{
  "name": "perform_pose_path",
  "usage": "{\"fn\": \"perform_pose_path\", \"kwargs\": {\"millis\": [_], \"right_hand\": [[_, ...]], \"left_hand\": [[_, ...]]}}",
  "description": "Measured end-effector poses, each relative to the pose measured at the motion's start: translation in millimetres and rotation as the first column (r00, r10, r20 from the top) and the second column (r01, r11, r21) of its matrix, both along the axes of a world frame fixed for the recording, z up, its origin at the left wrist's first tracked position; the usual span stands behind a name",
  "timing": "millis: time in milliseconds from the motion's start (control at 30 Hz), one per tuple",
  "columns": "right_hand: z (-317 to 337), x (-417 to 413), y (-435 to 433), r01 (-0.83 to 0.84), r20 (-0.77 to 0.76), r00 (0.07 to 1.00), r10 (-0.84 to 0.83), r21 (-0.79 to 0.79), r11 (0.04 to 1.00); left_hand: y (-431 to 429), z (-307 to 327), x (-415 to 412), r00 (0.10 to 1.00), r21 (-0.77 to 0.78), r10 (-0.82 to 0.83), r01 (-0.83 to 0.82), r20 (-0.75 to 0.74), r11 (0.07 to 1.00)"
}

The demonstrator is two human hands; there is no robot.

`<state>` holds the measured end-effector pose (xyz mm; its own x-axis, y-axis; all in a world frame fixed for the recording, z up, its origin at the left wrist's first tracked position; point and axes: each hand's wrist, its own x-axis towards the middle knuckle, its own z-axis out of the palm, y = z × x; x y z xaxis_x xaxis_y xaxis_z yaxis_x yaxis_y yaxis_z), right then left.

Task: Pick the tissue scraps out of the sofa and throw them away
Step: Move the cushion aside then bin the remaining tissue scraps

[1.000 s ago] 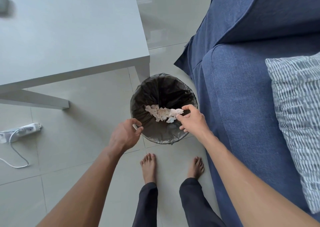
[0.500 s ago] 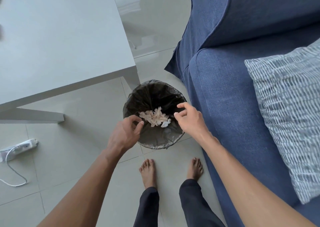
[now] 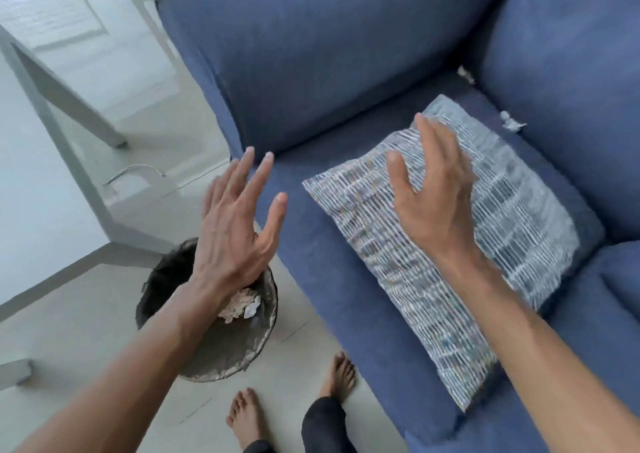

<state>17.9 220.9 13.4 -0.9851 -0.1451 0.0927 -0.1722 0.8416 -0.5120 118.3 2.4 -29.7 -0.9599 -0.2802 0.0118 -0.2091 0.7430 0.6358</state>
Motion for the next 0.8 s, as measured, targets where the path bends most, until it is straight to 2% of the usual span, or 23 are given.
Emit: {"fn": "perform_pose_path", "kwargs": {"millis": [100, 233, 433, 667, 800], "right_hand": [[0.6, -27.4, 53.6, 0.103, 0.033, 0.994, -0.104, 0.036, 0.994], [-4.7, -58.7, 117.4, 0.263, 0.074, 0.962, -0.261, -0.013, 0.965], [-13.1, -103.0, 191.3, 0.449, 0.195, 0.880, -0.432, -0.047, 0.893], [-46.4, -164.1, 210.5, 0.552, 0.431, 0.774, -0.464, -0.099, 0.828], [-78.7, -204.9, 209.5, 0.672, 0.540, 0.652, -0.532, -0.087, 0.735]], "left_hand": [[44.5, 10.7, -50.0, 0.995, 0.005, -0.087, 0.087, -0.039, 0.996], [99.0, 17.2, -114.4, 0.976, 0.007, -0.209, 0.210, -0.070, 0.978], [173.2, 21.5, -208.4, 0.965, 0.071, -0.256, 0.259, -0.053, 0.963], [209.5, 5.9, -301.0, 0.947, 0.204, -0.313, 0.294, 0.070, 0.934], [220.2, -15.9, -352.9, 0.942, 0.266, -0.279, 0.224, 0.188, 0.938]]}}
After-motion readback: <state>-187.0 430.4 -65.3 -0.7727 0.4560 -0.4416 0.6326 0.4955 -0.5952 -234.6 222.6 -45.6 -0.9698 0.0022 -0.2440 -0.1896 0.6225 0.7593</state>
